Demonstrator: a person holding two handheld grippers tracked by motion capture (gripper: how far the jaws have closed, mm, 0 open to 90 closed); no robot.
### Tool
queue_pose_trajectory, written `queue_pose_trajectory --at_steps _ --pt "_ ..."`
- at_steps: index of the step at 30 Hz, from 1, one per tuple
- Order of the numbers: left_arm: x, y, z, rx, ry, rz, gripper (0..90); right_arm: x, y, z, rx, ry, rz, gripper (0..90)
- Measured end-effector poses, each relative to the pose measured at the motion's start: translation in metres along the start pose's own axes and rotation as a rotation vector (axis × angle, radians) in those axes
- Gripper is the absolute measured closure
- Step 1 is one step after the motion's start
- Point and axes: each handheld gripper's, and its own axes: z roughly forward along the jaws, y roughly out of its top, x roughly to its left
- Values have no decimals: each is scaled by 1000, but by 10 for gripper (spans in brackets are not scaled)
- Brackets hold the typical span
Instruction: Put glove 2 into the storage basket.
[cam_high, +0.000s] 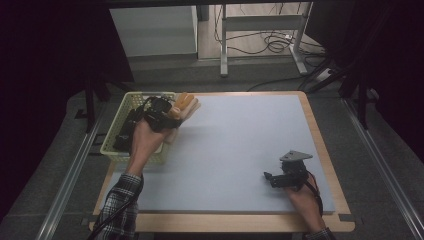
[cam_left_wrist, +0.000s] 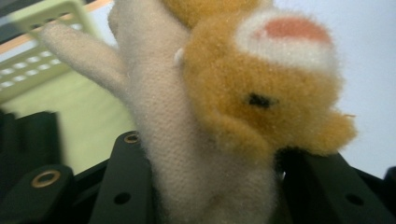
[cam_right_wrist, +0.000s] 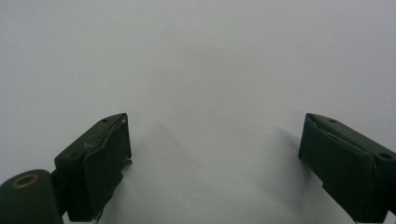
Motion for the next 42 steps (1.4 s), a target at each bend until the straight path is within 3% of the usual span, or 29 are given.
queue_pose_trajectory --at_steps 11,21,35,42 --pt "48 -13 -2 11 98 -98 574 0 0 0 0 0 0 88" --pt "77 -28 22 69 145 -159 570 0 0 0 0 0 0 89" --pt "84 -30 71 186 109 -170 551 0 0 0 -1 0 0 89" --pt "84 -28 89 250 51 -198 539 0 0 0 0 0 1 88"
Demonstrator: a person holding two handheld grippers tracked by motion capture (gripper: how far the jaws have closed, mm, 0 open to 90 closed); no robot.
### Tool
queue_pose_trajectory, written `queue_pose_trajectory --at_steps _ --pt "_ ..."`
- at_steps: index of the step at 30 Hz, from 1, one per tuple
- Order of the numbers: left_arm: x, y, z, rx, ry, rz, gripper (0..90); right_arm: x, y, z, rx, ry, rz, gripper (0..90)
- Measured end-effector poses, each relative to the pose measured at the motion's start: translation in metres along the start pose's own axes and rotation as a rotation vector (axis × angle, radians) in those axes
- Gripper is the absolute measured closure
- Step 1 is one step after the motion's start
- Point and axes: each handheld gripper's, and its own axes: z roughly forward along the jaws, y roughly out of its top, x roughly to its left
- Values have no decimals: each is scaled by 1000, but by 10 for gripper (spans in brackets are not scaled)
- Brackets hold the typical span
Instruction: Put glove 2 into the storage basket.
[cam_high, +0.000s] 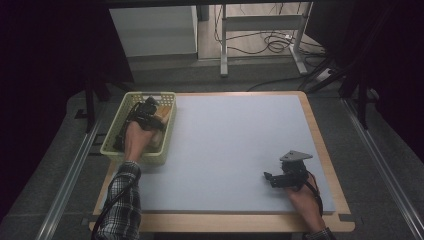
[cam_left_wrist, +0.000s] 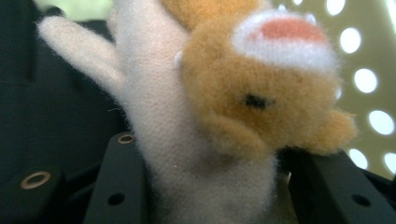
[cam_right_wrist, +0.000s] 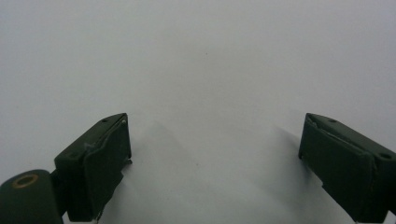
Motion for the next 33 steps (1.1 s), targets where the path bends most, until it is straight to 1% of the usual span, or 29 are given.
queue_pose_trajectory --at_steps 3,5,7,10,12,14,15,17,20,23,25,27,29,31,32,33 --pt "-2 1 7 21 -27 -4 532 0 0 0 0 0 0 88" --pt "-3 1 13 52 -48 -2 512 0 0 0 0 0 0 89" --pt "0 0 15 58 -51 -20 475 0 0 0 0 0 0 89" --pt "7 -2 15 62 -49 -40 324 0 0 0 0 0 0 89" --pt "9 -4 11 55 -56 -37 245 0 0 0 0 0 0 89" --pt "9 -6 5 37 -87 -31 154 0 0 0 0 0 0 89" --pt "8 -6 1 32 -92 -21 140 0 0 0 0 0 1 89" --pt "5 -7 -8 22 -77 -5 122 0 0 0 1 0 1 88" --pt "8 -9 -24 -11 -88 4 106 0 0 0 1 0 1 89" --pt "15 -12 -37 -56 -66 -9 145 0 0 0 0 0 0 89" --pt "22 -15 -44 -84 -48 -13 252 0 0 0 0 -1 0 89" --pt "27 -19 -46 -117 -23 -24 370 0 0 0 0 0 0 88" --pt "31 -22 -44 -105 21 -29 521 0 0 0 0 0 0 89" --pt "34 -25 -38 -87 65 -38 633 0 0 0 0 0 0 88" --pt "35 -26 -34 -76 74 -40 682 0 0 0 1 0 1 89" --pt "37 -27 -29 -63 68 -44 710 0 0 0 1 0 1 89"
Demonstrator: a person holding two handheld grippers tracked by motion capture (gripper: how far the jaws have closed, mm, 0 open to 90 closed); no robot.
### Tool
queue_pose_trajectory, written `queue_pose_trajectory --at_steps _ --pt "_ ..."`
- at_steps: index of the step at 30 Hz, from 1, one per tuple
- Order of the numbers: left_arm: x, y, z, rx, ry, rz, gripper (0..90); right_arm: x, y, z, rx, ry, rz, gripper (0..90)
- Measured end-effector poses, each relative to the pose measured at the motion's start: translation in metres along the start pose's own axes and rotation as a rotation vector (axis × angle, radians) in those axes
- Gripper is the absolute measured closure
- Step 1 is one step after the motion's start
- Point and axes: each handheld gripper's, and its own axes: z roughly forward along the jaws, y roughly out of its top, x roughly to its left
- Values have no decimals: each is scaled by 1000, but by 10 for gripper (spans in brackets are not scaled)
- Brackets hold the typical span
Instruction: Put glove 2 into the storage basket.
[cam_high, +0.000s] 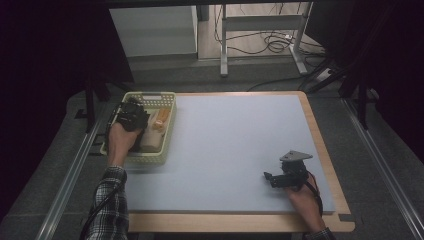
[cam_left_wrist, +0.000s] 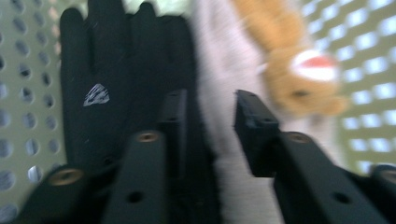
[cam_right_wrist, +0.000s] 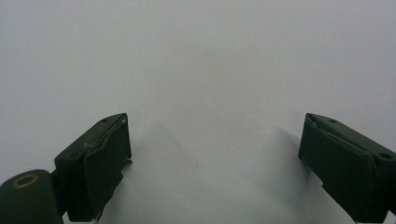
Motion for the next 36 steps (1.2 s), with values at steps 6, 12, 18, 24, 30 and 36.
queue_pose_trajectory --at_steps 6,12,18,24,30,36 --pt "-7 -2 19 24 -47 16 755 0 0 0 -1 0 -1 88" --pt "-21 3 21 34 -53 54 768 0 0 0 0 0 0 88" --pt "-11 2 12 -14 -35 10 642 0 0 0 0 0 0 89" --pt "-7 1 2 -51 7 11 502 0 0 0 0 0 -1 89" --pt "-1 -3 -7 -80 20 -4 409 0 0 0 0 0 0 89" --pt "4 -8 -15 -123 -15 -13 320 0 0 0 0 0 0 89"
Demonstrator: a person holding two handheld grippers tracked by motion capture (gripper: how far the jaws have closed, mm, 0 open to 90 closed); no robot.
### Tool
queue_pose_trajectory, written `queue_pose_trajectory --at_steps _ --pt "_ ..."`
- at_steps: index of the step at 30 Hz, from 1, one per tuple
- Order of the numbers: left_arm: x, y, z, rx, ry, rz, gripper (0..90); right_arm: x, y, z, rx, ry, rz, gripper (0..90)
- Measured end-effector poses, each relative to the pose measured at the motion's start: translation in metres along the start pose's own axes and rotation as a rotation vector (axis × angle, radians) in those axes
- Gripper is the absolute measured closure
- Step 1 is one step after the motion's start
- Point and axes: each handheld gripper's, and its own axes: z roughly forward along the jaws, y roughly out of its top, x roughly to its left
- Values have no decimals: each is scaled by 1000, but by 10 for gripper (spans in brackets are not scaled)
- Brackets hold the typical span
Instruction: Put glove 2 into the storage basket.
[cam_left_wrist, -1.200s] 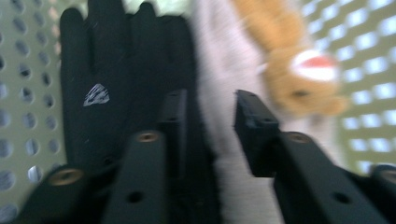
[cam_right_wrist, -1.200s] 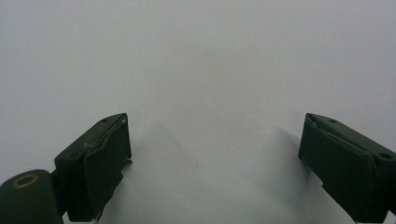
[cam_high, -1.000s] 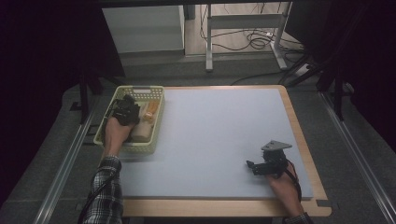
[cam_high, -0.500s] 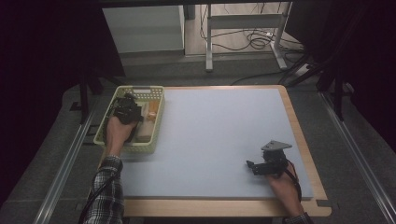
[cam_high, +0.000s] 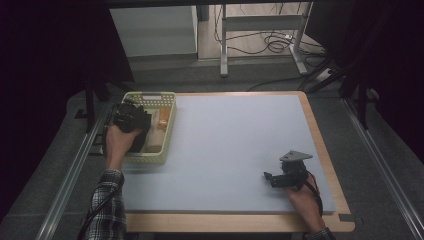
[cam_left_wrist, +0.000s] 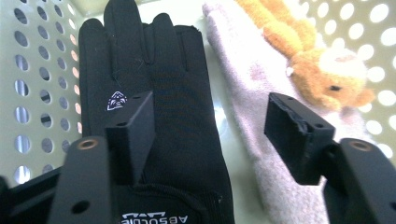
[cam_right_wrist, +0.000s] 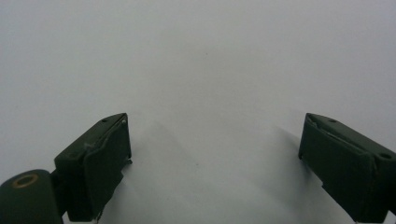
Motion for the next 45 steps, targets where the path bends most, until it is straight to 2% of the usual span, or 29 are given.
queue_pose_trajectory --at_steps 6,9,28,45 --pt "1 -3 -7 -22 -19 13 240 0 0 0 0 0 0 89" --pt "0 -5 -10 -34 -38 7 211 0 0 0 0 0 0 88" --pt "-8 -14 -25 -79 -97 38 102 0 0 0 0 -1 -1 88" --pt "-20 -24 -36 -99 -143 83 58 0 0 0 0 -1 0 89"
